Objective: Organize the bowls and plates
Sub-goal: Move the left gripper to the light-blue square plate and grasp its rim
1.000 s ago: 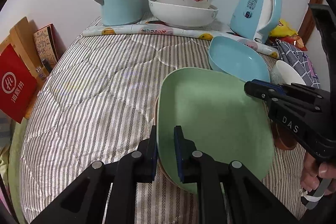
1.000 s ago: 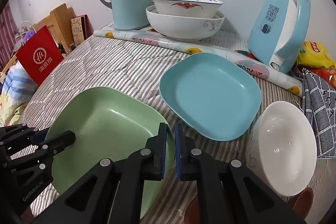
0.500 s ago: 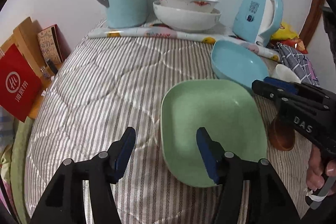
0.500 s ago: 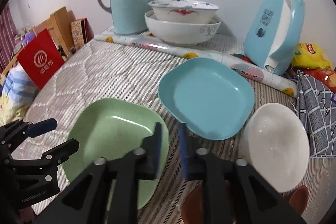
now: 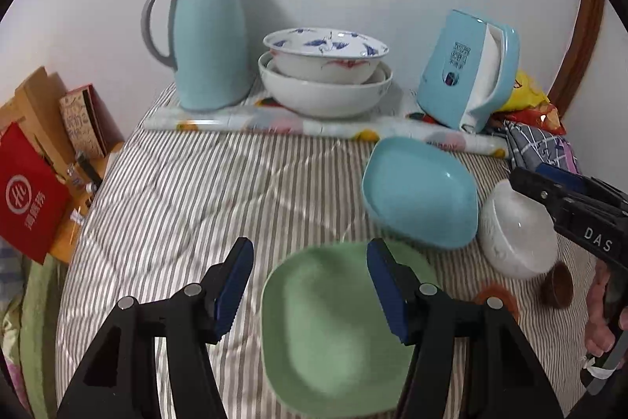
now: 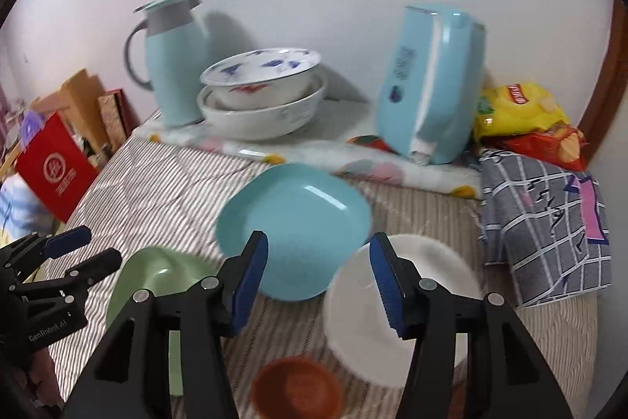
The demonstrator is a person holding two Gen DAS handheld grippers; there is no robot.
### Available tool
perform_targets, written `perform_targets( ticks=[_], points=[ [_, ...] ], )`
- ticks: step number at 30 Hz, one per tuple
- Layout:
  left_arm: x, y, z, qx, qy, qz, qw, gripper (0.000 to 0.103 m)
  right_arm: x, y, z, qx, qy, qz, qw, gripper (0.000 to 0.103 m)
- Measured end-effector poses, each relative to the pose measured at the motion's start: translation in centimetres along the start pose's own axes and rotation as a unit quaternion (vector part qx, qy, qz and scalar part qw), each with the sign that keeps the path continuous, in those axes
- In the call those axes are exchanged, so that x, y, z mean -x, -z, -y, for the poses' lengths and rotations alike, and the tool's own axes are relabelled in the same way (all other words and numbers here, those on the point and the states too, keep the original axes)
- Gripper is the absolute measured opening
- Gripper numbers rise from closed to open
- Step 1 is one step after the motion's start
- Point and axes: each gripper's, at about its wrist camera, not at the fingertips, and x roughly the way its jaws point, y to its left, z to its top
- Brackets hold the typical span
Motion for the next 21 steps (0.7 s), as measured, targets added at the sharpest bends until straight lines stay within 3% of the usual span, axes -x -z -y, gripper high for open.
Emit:
perform_targets(
  ticks=[7, 13, 21],
  points=[
    [-2.8, -2.8, 2.2, -0.033, -0.035, 0.005, 0.9988, 0.058, -2.5, -1.6, 2.5, -0.007, 0.000, -0.018, 1.000, 0.054],
    [-6.2, -4.4, 3.7, -0.042, -0.037, -0.023, 0.9982, 0.058, -5.6, -2.3, 3.1, 0.005, -0.004, -0.041, 0.999, 0.053],
    [-9.9, -5.2, 5.3, -0.051, -0.009, -0.058, 0.9970, 0.058, -9.6, -2.8, 4.0, 0.001, -0.017, -0.077, 0.997, 0.051]
  ],
)
